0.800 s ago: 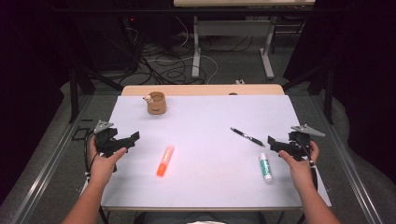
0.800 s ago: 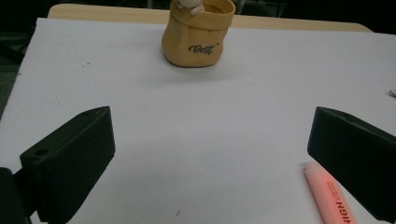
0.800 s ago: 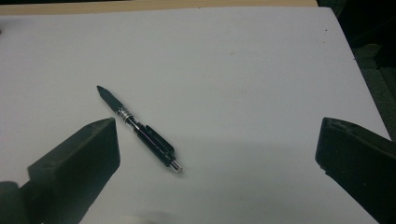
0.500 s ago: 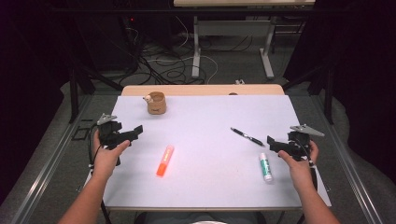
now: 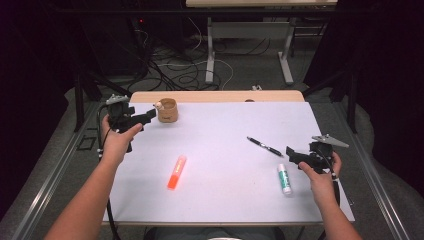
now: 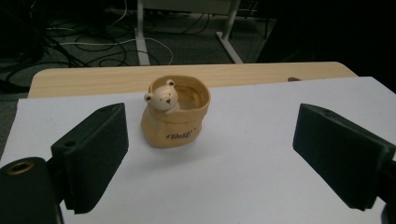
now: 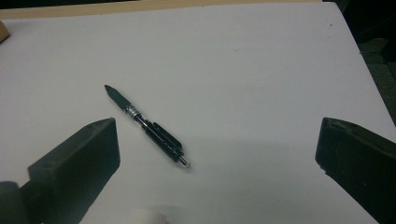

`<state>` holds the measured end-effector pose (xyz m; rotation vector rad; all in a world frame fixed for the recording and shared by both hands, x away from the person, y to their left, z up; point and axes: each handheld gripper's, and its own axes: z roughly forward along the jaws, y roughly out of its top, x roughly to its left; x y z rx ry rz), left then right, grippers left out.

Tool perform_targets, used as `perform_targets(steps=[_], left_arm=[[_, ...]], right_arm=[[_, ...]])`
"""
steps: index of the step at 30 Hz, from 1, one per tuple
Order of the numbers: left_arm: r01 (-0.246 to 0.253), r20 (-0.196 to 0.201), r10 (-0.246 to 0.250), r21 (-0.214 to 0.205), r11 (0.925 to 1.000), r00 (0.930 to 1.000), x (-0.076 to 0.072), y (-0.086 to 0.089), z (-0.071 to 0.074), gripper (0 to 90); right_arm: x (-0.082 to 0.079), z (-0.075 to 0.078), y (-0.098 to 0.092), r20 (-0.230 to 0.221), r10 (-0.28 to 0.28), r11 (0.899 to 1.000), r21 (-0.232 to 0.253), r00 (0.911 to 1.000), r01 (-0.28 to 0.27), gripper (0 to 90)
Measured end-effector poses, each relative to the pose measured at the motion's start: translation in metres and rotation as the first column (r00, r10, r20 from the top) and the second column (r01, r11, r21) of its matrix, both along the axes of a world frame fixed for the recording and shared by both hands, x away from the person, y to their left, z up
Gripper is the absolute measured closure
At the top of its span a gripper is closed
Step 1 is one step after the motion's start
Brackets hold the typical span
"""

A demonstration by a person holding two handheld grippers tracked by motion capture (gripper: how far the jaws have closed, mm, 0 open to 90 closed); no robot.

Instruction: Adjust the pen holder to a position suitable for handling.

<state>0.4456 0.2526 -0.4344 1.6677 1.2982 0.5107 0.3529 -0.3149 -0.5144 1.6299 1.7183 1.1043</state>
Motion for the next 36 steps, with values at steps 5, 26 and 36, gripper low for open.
perform_targets(steps=[5, 26, 36], left_arm=[[-0.004, -0.017, 0.004, 0.003, 1.0000, 0.9998, 0.018, -0.004, 0.016, 11.2], [-0.090, -0.014, 0.090, 0.012, 0.9959, 0.9958, 0.076, -0.005, 0.025, 16.4], [-0.098, -0.046, 0.099, 0.036, 0.9945, 0.9940, 0.093, -0.008, 0.007, 18.2]], right_arm=[[-0.001, 0.000, -0.002, -0.004, -0.006, 1.000, 0.012, 1.0000, 0.006, 0.0], [-0.006, 0.001, -0.003, -0.003, -0.014, 0.999, 0.032, 0.9999, 0.014, 0.0], [-0.007, -0.001, -0.006, -0.017, -0.027, 0.998, 0.062, 0.9995, 0.028, 0.0]])
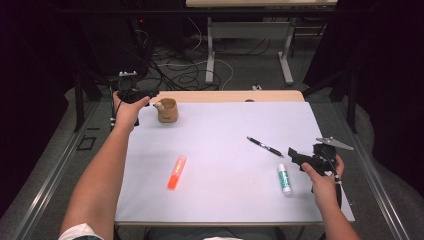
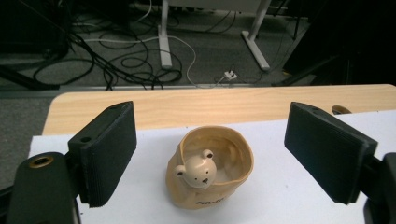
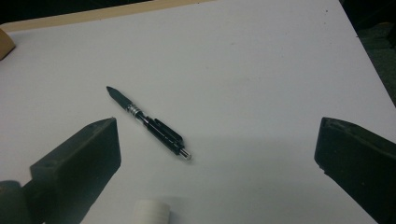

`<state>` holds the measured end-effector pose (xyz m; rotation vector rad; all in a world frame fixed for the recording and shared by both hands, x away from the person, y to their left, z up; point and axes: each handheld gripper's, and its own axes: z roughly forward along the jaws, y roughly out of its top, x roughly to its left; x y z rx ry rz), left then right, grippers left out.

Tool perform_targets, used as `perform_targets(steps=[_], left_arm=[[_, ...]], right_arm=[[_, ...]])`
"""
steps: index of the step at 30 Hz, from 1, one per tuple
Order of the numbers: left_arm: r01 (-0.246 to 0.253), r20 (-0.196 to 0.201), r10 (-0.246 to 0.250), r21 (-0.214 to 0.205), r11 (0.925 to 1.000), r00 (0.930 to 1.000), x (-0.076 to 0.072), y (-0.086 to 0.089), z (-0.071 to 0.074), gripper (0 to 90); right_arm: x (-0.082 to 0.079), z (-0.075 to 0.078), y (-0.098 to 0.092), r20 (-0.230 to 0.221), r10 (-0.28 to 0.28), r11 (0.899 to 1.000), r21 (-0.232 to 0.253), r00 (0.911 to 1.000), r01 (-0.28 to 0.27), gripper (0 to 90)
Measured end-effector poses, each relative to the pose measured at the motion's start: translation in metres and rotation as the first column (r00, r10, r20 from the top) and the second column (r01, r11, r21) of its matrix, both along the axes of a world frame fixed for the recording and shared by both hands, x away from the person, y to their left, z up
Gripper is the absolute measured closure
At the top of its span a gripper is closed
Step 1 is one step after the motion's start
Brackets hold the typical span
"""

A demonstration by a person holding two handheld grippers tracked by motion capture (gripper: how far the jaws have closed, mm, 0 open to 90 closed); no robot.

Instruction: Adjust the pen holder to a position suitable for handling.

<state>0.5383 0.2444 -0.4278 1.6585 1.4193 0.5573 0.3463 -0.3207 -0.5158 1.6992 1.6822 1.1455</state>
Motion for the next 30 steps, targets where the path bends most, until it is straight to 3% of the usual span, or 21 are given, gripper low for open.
perform_targets(steps=[7, 11, 20, 22, 23, 24, 25, 26, 30], left_arm=[[-0.030, -0.021, 0.030, -0.019, 0.9994, 0.9993, 0.013, 0.003, -0.014, 21.6], [-0.052, -0.031, 0.050, -0.064, 0.9966, 0.9983, 0.019, 0.005, -0.022, 26.4], [-0.042, -0.091, 0.033, -0.091, 0.9950, 0.9953, 0.027, 0.006, -0.032, 34.9], [-0.038, -0.109, 0.025, -0.119, 0.9922, 0.9937, 0.028, 0.005, -0.035, 37.5], [-0.048, -0.099, 0.036, -0.118, 0.9919, 0.9944, 0.029, 0.004, -0.037, 37.5], [-0.047, -0.118, 0.033, -0.123, 0.9913, 0.9925, 0.030, 0.003, -0.038, 37.7], [-0.042, -0.122, 0.030, -0.100, 0.9941, 0.9920, 0.030, 0.004, -0.039, 37.7], [-0.060, -0.114, 0.047, -0.119, 0.9911, 0.9924, 0.031, 0.002, -0.042, 37.7], [-0.047, -0.141, 0.031, -0.115, 0.9922, 0.9896, 0.034, 0.002, -0.048, 38.7]], right_arm=[[-0.002, -0.001, -0.001, -0.018, -0.009, 1.000, 0.006, 0.9998, 0.009, 0.4], [-0.002, 0.000, 0.000, -0.017, -0.004, 1.000, 0.008, 0.9999, 0.004, 0.5], [-0.003, 0.000, 0.003, -0.014, 0.011, 1.000, 0.006, 0.9998, -0.011, 0.9], [-0.002, -0.001, 0.004, -0.004, 0.010, 1.000, 0.010, 0.9999, -0.010, 1.0], [-0.002, -0.001, 0.003, -0.014, 0.018, 1.000, 0.009, 0.9997, -0.018, 1.1], [-0.002, -0.001, 0.003, -0.012, 0.024, 1.000, 0.015, 0.9996, -0.024, 1.1], [-0.002, -0.001, 0.003, -0.013, 0.027, 1.000, 0.014, 0.9995, -0.027, 1.2], [-0.002, 0.000, 0.004, -0.021, 0.021, 1.000, 0.011, 0.9996, -0.021, 1.3], [-0.003, 0.000, 0.003, -0.016, 0.022, 1.000, 0.013, 0.9996, -0.021, 1.5]])
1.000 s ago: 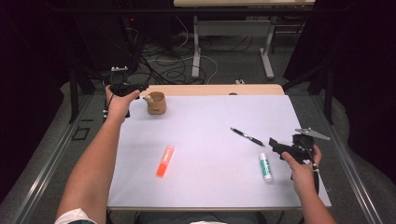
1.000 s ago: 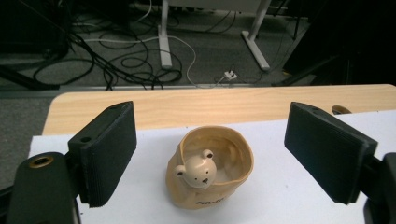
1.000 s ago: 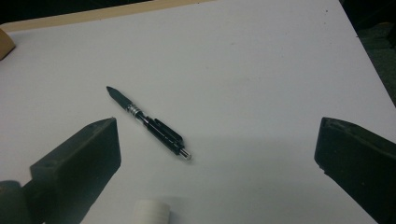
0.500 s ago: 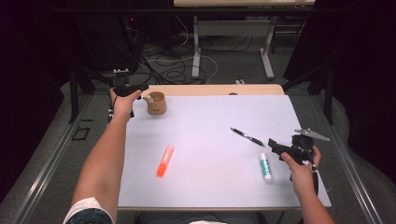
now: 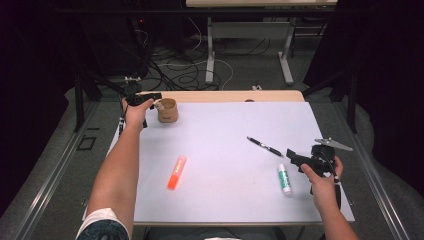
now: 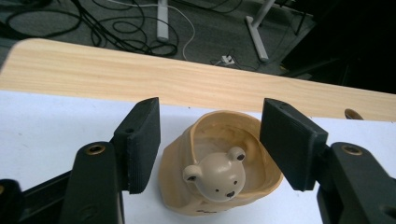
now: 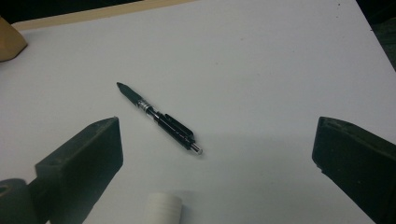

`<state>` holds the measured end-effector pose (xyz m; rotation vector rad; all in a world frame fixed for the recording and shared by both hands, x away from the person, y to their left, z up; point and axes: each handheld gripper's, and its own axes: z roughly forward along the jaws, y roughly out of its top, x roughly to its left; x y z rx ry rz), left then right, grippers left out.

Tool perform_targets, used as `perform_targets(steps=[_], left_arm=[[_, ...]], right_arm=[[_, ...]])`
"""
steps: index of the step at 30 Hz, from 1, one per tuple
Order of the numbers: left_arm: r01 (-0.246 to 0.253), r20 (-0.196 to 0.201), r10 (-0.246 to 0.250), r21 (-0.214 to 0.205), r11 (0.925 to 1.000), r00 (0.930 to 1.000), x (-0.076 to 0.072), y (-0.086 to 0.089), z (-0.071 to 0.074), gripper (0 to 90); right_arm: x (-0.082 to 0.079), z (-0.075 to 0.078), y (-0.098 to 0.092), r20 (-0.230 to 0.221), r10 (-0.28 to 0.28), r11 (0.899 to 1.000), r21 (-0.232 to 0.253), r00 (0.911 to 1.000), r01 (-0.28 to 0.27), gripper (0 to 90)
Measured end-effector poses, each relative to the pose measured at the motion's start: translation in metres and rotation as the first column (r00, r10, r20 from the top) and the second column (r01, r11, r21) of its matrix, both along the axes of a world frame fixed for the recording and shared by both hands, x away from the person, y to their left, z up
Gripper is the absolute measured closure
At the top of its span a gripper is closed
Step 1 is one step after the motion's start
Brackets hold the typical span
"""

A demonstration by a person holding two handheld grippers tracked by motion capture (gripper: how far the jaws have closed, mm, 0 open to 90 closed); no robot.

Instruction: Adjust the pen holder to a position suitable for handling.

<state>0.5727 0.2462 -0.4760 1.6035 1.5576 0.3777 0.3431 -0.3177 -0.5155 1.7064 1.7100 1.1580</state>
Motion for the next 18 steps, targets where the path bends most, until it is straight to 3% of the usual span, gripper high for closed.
perform_targets(steps=[4, 9, 13, 18], left_arm=[[0.002, -0.021, -0.002, -0.006, 1.0000, 0.9998, 0.002, -0.005, -0.006, 39.5], [0.016, -0.046, -0.015, 0.030, 0.9994, 0.9988, 0.003, -0.011, -0.011, 39.8], [-0.007, -0.041, 0.008, 0.033, 0.9994, 0.9991, 0.005, -0.014, -0.017, 41.4], [0.004, -0.054, -0.001, 0.043, 0.9991, 0.9986, 0.006, -0.018, -0.020, 42.6]], right_arm=[[0.000, 0.000, 0.000, 0.007, 0.000, 1.000, 0.010, 1.0000, 0.000, 1.9], [0.000, 0.000, -0.001, 0.007, 0.005, 1.000, 0.011, 1.0000, -0.005, 2.4], [-0.001, 0.002, -0.001, 0.008, 0.018, 1.000, 0.004, 0.9998, -0.018, 2.5], [-0.002, 0.001, 0.000, 0.012, 0.017, 1.000, 0.002, 0.9998, -0.017, 2.8]])
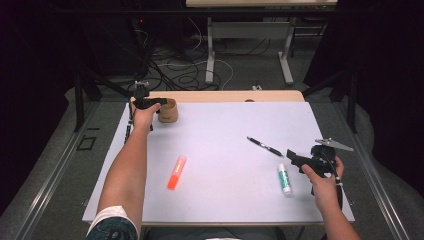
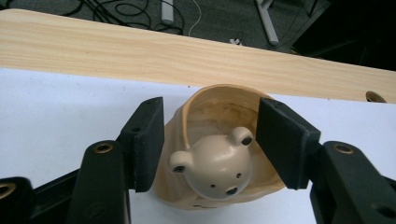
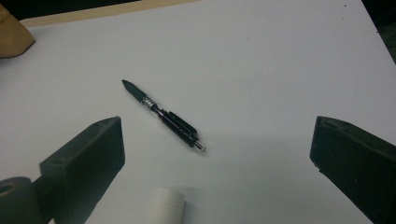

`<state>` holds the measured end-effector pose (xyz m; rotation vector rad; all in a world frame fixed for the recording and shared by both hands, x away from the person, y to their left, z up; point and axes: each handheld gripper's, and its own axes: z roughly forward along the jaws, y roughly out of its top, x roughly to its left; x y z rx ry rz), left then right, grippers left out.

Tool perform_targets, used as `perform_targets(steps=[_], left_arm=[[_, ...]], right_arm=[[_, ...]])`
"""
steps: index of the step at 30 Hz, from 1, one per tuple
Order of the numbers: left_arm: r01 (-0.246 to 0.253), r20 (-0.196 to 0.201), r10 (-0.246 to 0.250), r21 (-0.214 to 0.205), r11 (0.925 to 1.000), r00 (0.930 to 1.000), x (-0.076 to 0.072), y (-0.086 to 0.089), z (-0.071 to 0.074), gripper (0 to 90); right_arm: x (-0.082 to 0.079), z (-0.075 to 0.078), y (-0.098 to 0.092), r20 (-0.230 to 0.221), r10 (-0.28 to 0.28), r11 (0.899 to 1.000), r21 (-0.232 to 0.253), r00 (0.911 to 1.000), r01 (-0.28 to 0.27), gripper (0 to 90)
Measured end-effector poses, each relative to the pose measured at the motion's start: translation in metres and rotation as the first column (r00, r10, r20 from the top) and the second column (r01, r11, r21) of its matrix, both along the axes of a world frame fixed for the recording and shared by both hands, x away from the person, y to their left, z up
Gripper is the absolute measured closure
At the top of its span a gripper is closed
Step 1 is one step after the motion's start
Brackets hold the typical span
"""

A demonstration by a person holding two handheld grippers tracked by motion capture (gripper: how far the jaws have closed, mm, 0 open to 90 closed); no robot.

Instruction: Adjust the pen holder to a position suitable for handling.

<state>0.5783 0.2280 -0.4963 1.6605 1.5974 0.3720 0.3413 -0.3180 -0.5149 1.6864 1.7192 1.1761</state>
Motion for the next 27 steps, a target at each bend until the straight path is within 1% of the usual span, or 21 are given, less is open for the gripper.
perform_targets(steps=[1, 2, 3, 4, 5, 6, 7, 8, 9, 10, 11, 12, 13, 14, 15, 18, 20, 21, 22, 23, 27], left_arm=[[-0.003, 0.000, 0.003, -0.006, 1.0000, 1.0000, 0.0002, -0.0015, -0.0009, 42.7], [0.002, -0.002, -0.002, -0.001, 1.0000, 1.0000, 0.0003, -0.0018, -0.0011, 43.0], [0.011, -0.006, -0.010, 0.011, 0.9999, 0.9999, 0.0004, -0.0014, -0.0009, 43.7], [-0.001, 0.002, 0.001, -0.002, 1.0000, 1.0000, 0.0007, -0.0033, -0.0026, 44.5], [-0.004, 0.001, 0.004, 0.005, 1.0000, 1.0000, 0.0007, -0.0038, -0.0032, 44.9], [-0.005, 0.005, 0.004, 0.020, 0.9998, 1.0000, 0.0006, -0.0034, -0.0037, 46.1], [-0.014, 0.009, 0.014, 0.017, 0.9998, 0.9999, 0.0003, -0.0040, -0.0045, 47.8], [-0.003, -0.007, 0.003, 0.022, 0.9997, 1.0000, -0.0004, -0.0025, -0.0035, 49.0], [-0.017, 0.010, 0.016, 0.026, 0.9995, 0.9998, -0.0009, -0.0030, -0.0047, 51.2], [-0.022, 0.022, 0.021, 0.017, 0.9996, 0.9995, -0.0018, -0.0018, -0.0055, 54.1], [-0.027, 0.028, 0.027, 0.011, 0.9996, 0.9992, -0.0024, -0.0009, -0.0065, 54.6], [-0.021, 0.030, 0.021, 0.005, 0.9998, 0.9993, -0.0031, 0.0000, -0.0068, 54.8], [-0.032, 0.042, 0.032, 0.000, 0.9995, 0.9986, -0.0034, -0.0011, -0.0077, 55.0], [-0.032, 0.035, 0.032, 0.006, 0.9995, 0.9989, -0.0039, -0.0013, -0.0072, 55.3], [-0.036, 0.038, 0.036, 0.005, 0.9993, 0.9987, -0.0040, -0.0016, -0.0073, 55.4], [-0.045, 0.031, 0.045, 0.005, 0.9990, 0.9985, -0.0045, -0.0025, -0.0066, 55.6], [-0.049, 0.016, 0.049, 0.015, 0.9987, 0.9987, -0.0048, -0.0028, -0.0052, 55.6], [-0.050, -0.001, 0.050, 0.015, 0.9986, 0.9987, -0.0049, -0.0029, -0.0038, 55.6], [-0.065, 0.004, 0.065, 0.014, 0.9978, 0.9979, -0.0041, -0.0042, -0.0041, 55.6], [-0.068, -0.012, 0.068, 0.013, 0.9976, 0.9976, -0.0041, -0.0044, -0.0029, 55.7], [-0.085, -0.033, 0.086, 0.017, 0.9962, 0.9958, -0.0024, -0.0062, -0.0003, 55.7]], right_arm=[[0.0004, -0.0008, 0.0003, 0.006, -0.006, 1.000, 0.003, 1.0000, 0.006, 2.8], [-0.0001, -0.0002, -0.0006, -0.006, 0.005, 1.000, 0.005, 1.0000, -0.005, 2.9], [-0.0001, -0.0002, -0.0007, -0.006, 0.003, 1.000, 0.005, 1.0000, -0.003, 3.0], [-0.0002, 0.0000, -0.0007, -0.006, 0.002, 1.000, 0.005, 1.0000, -0.002, 3.1], [-0.0002, 0.0001, -0.0004, -0.003, -0.003, 1.000, 0.004, 1.0000, 0.003, 3.1], [0.0006, -0.0009, 0.0007, 0.014, -0.009, 1.000, 0.008, 0.9999, 0.009, 3.1], [0.0003, -0.0002, -0.0001, 0.007, 0.003, 1.000, 0.001, 1.0000, -0.003, 3.1], [0.0015, -0.0017, 0.0010, 0.028, -0.003, 1.000, 0.008, 0.9996, 0.003, 3.1], [0.0000, 0.0002, 0.0001, -0.007, 0.016, 1.000, 0.007, 0.9998, -0.016, 3.2], [0.0001, -0.0001, 0.0009, -0.005, 0.008, 1.000, 0.005, 1.0000, -0.008, 3.2], [0.0002, -0.0003, 0.0010, -0.007, 0.010, 1.000, 0.006, 0.9999, -0.010, 3.2], [0.0002, -0.0005, 0.0010, -0.009, 0.014, 1.000, 0.005, 0.9999, -0.014, 3.2], [0.0003, -0.0007, 0.0010, -0.008, 0.017, 1.000, 0.001, 0.9998, -0.017, 3.2], [0.0006, -0.0010, 0.0006, -0.006, 0.022, 1.000, -0.004, 0.9997, -0.022, 3.2], [0.0001, -0.0005, 0.0011, -0.017, 0.019, 1.000, -0.003, 0.9997, -0.019, 3.2], [0.0005, -0.0011, 0.0023, -0.013, 0.020, 1.000, 0.002, 0.9997, -0.020, 3.2], [0.0013, -0.0015, 0.0019, -0.003, 0.033, 0.999, -0.008, 0.9994, -0.033, 3.2], [0.0009, -0.0016, 0.0022, -0.007, 0.030, 1.000, -0.004, 0.9995, -0.030, 3.2], [0.0010, -0.0016, 0.0031, -0.011, 0.025, 1.000, 0.000, 0.9996, -0.025, 3.3], [0.0014, -0.0023, 0.0027, -0.012, 0.029, 1.000, -0.003, 0.9995, -0.030, 3.4], [0.0015, -0.0027, 0.0028, -0.015, 0.031, 1.000, -0.001, 0.9994, -0.031, 3.5]])
